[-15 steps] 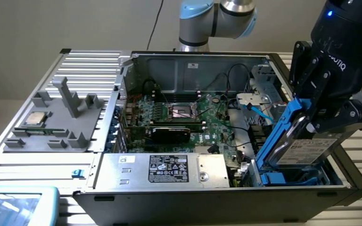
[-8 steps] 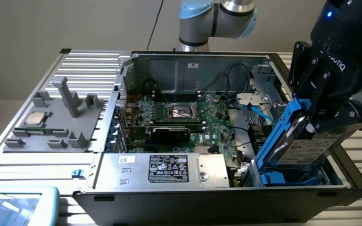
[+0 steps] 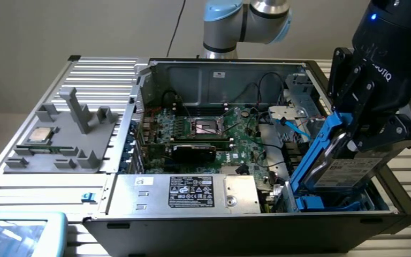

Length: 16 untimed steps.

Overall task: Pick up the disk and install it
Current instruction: 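Insert the disk into the insertion slot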

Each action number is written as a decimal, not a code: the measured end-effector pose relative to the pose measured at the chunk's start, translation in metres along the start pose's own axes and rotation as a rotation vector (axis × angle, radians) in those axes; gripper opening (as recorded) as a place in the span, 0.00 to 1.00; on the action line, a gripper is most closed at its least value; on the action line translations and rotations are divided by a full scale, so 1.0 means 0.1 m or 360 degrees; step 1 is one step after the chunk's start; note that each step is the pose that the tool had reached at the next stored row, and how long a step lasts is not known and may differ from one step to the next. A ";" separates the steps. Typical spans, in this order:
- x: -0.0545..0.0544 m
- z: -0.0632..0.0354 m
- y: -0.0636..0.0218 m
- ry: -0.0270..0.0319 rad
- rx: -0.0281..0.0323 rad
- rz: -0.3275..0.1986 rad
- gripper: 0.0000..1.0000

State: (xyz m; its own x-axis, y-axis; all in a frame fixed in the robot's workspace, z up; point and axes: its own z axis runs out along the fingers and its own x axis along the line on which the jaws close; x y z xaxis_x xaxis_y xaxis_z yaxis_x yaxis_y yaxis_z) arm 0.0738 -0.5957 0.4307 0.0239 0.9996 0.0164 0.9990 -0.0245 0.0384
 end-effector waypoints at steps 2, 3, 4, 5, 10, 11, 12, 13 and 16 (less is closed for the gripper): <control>0.00 0.015 0.000 0.00001 0.00000 0.0000 0.37; 0.00 0.026 -0.001 0.00002 0.00000 0.0000 0.37; 0.00 0.037 -0.001 0.00004 0.00000 0.0000 0.37; 0.00 0.051 -0.002 0.00008 0.00000 0.0000 0.37; 0.00 0.135 -0.005 0.00068 0.00002 0.0000 0.37; 0.00 0.153 -0.006 0.00083 0.00002 0.0000 0.37; 0.00 0.173 -0.007 0.00100 0.00002 0.0000 0.37; 0.00 0.191 -0.008 0.00112 0.00003 0.0000 0.37; 0.00 0.246 -0.010 0.00148 0.00003 0.0001 0.37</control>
State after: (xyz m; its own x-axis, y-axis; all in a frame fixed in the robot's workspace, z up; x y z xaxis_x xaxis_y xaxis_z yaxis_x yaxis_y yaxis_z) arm 0.0738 -0.5958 0.4061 0.0239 0.9994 0.0257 0.9990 -0.0248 0.0382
